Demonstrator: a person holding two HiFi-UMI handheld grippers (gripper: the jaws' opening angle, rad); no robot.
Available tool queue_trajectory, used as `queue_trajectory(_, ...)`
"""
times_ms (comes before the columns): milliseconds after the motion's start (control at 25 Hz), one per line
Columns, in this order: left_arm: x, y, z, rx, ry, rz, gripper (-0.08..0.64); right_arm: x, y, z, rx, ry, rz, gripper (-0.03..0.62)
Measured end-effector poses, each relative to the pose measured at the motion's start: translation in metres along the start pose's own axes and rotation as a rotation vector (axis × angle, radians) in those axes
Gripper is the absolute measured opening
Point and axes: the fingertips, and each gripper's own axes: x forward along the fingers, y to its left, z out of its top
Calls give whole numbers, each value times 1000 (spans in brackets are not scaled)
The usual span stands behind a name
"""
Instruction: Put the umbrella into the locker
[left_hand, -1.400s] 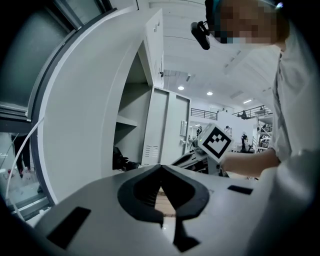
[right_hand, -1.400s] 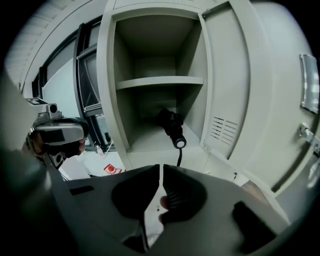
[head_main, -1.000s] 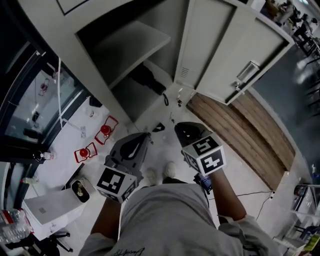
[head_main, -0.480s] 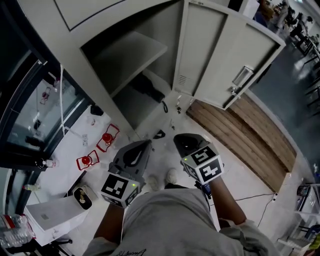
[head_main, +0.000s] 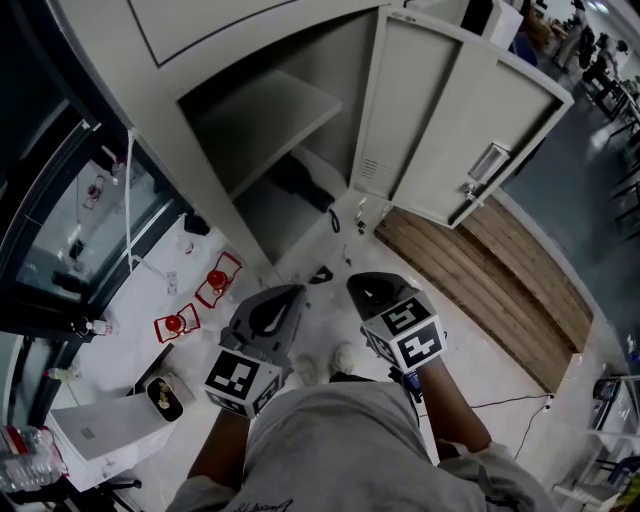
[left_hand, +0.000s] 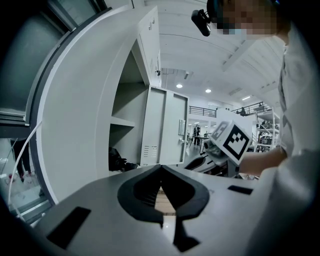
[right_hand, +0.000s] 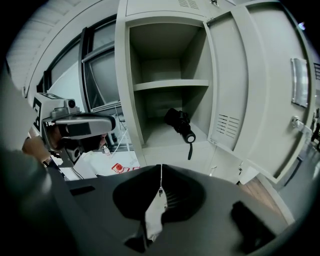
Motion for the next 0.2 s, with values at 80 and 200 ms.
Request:
queue_trajectory(80,0,1,0,0,1,0,15,1,0,1,-4,0,0,31)
queue_trajectory(200,0,1,0,2,-2,0,15,3,0,1,-13,-2,2,31)
